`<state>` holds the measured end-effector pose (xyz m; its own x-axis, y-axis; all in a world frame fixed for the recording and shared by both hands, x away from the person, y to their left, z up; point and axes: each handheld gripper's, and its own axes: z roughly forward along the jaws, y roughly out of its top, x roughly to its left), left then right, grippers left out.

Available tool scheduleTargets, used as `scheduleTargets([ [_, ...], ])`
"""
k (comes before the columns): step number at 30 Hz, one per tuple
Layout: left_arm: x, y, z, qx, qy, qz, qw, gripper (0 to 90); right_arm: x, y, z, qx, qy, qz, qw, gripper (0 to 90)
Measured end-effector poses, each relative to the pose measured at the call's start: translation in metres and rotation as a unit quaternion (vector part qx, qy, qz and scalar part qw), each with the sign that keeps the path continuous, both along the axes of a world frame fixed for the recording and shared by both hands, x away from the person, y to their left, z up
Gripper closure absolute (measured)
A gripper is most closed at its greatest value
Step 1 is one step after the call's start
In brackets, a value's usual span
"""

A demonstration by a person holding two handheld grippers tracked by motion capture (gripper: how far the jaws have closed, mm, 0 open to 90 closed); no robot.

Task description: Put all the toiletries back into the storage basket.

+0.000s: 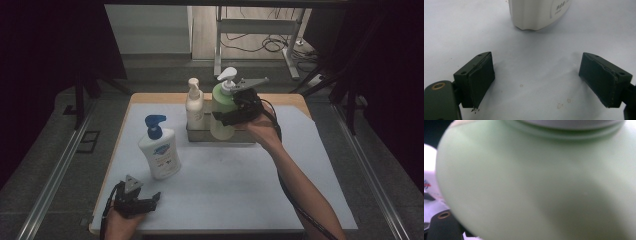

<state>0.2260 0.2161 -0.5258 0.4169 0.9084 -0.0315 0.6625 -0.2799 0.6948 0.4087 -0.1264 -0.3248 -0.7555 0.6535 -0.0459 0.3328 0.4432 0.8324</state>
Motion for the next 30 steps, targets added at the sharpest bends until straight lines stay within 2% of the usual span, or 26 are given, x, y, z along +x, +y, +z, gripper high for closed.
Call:
scheduleTargets([
  [15,0.000,0.000,0.000,0.000,0.000,0.000,1.0000,12.5,0.026,0.004,0.002,-0.003,-0.011,-0.038,0.9992,12.4],
  [30,0.000,0.000,0.000,0.000,0.002,0.000,1.0000,12.6,0.048,0.014,-0.012,-0.015,-0.011,-0.053,0.9984,12.3],
])
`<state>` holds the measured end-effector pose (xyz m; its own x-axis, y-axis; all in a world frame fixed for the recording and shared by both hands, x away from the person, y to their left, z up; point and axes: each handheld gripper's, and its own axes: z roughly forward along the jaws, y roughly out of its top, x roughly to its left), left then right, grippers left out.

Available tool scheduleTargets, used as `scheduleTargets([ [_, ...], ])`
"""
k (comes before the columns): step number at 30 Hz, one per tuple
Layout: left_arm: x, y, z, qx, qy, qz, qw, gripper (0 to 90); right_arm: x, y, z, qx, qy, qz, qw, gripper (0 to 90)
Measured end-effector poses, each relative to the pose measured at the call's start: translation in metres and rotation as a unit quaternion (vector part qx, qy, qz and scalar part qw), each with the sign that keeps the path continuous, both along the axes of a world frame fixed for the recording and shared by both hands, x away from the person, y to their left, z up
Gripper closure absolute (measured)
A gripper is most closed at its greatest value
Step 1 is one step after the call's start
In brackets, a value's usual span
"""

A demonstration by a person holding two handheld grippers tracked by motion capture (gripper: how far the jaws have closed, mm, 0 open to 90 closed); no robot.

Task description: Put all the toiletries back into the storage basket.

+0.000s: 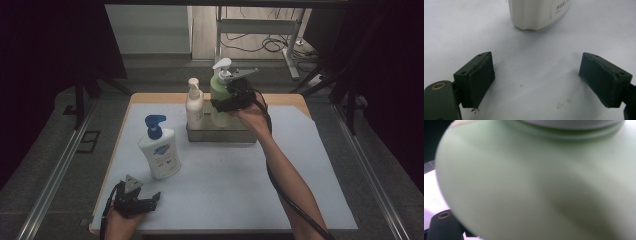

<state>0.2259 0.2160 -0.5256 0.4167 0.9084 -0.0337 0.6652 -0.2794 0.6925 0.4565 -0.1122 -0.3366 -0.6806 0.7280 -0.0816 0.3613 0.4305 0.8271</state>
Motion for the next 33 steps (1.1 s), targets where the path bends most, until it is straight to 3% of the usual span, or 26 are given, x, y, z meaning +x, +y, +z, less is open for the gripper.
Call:
scheduleTargets([
  [12,0.000,0.000,0.000,0.001,0.000,0.000,1.0000,12.6,0.011,0.003,-0.020,-0.009,0.013,-0.005,0.9999,12.3],
  [33,0.000,0.000,0.000,0.000,0.000,0.000,1.0000,12.5,0.021,0.002,-0.044,-0.021,0.046,0.009,0.9987,12.4],
])
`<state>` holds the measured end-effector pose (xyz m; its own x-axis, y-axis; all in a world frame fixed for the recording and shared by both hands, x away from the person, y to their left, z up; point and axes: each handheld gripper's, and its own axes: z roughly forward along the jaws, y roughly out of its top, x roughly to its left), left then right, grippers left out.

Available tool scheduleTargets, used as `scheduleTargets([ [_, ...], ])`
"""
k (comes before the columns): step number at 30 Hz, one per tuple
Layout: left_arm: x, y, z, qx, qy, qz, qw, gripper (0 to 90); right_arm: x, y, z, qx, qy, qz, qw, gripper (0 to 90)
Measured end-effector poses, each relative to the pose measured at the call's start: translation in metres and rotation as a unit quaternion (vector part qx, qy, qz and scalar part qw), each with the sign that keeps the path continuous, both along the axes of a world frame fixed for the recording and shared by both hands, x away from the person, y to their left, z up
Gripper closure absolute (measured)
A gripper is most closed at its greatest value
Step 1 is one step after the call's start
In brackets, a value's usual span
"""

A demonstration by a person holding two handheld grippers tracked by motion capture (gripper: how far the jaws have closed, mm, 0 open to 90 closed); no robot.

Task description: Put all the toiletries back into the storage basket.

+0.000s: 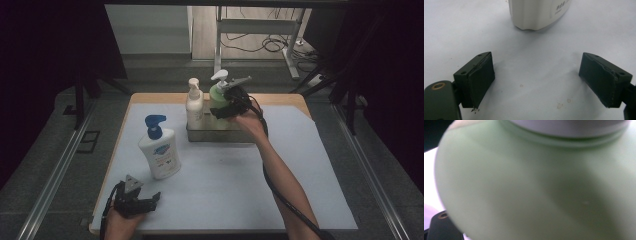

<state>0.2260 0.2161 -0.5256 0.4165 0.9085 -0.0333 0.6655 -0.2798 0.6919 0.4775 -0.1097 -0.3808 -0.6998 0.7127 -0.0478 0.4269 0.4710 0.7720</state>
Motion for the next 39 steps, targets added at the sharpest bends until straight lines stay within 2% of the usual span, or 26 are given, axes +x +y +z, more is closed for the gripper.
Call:
scheduleTargets([
  [25,0.000,0.000,0.000,0.000,0.000,0.000,1.0000,12.5,0.007,-0.001,-0.032,-0.016,0.042,-0.001,0.9990,12.4],
  [34,0.000,0.000,0.000,0.000,0.000,0.000,1.0000,12.5,0.010,-0.003,-0.033,-0.010,0.048,0.004,0.9988,11.5],
  [39,0.000,0.000,0.000,0.000,0.000,0.000,1.0000,12.6,0.010,-0.006,-0.036,0.008,0.044,0.005,0.9990,10.8],
])
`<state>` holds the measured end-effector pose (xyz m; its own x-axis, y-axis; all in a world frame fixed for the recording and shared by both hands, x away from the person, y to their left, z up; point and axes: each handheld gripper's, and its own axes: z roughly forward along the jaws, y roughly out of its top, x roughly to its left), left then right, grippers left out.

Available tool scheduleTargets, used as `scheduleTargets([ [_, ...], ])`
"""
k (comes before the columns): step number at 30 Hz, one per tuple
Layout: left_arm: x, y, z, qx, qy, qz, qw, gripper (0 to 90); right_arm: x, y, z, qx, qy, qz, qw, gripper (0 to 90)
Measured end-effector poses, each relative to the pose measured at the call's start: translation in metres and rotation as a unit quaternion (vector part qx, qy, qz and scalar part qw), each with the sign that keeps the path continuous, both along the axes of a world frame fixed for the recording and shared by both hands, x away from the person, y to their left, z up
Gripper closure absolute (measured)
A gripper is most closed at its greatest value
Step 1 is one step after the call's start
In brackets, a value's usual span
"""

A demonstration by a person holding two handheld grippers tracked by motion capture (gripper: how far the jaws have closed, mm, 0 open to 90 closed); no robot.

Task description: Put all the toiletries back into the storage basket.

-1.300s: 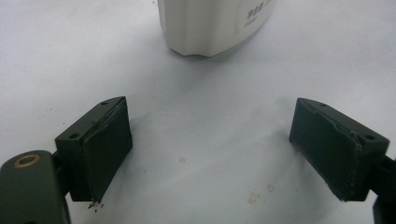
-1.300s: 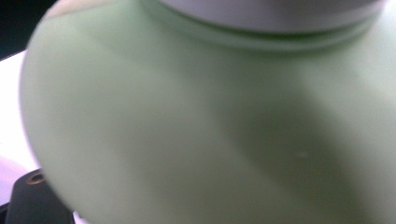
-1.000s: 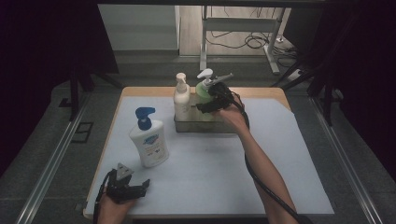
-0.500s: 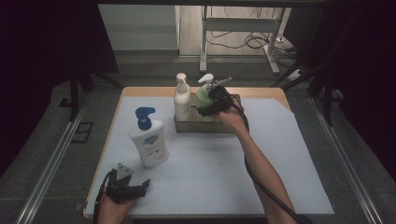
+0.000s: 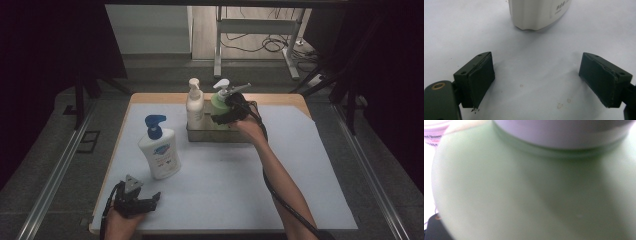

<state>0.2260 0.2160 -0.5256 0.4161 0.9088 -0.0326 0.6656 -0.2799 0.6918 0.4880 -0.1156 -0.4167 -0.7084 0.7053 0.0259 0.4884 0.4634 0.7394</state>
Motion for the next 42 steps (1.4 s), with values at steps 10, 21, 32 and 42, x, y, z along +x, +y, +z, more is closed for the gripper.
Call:
scheduleTargets([
  [10,0.000,0.000,0.000,0.000,0.000,0.000,1.0000,12.5,-0.009,-0.007,0.006,0.009,-0.026,-0.004,0.9996,10.3],
  [21,0.000,0.000,0.000,0.000,0.000,0.000,1.0000,12.5,-0.024,-0.023,0.012,0.023,-0.017,0.001,0.9996,12.8],
  [32,0.000,0.000,0.000,-0.001,0.000,0.000,1.0000,12.5,-0.039,-0.044,0.014,0.030,-0.010,0.003,0.9995,30.2],
  [42,0.000,0.000,0.000,0.000,0.000,0.000,1.0000,12.6,-0.045,-0.059,0.013,0.023,-0.023,-0.017,0.9993,55.1],
])
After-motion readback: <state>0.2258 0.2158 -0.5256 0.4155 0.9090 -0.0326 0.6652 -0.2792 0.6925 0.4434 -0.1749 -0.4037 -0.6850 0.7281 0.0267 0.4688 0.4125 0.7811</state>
